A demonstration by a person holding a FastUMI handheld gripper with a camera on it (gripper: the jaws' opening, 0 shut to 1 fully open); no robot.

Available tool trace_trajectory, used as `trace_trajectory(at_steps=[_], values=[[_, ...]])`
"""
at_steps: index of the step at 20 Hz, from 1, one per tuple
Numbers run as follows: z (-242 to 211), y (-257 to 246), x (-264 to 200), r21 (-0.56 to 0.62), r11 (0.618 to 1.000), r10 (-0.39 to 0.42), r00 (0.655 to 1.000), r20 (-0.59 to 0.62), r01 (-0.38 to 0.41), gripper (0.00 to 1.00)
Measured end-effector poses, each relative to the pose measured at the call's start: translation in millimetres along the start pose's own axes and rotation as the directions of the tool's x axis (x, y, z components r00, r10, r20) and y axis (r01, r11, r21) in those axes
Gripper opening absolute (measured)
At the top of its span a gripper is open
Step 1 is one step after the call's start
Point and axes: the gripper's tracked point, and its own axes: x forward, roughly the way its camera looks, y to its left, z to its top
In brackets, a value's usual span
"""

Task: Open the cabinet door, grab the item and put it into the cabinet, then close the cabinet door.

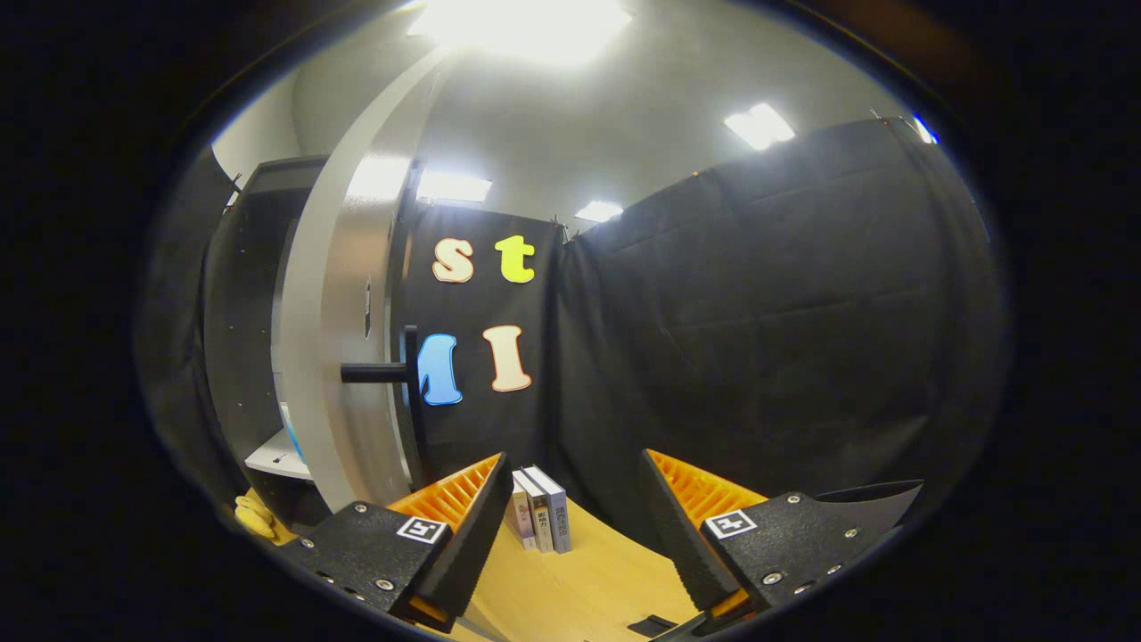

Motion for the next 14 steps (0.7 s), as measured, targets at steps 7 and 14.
trace_trajectory(at_steps=[7,14], values=[[0,40,-26,0.0,0.997,0.071,0.997,0.002,-0.071,0.89],[-1,96,-49,0.009,0.983,0.182,0.983,-0.002,-0.182,0.89]])
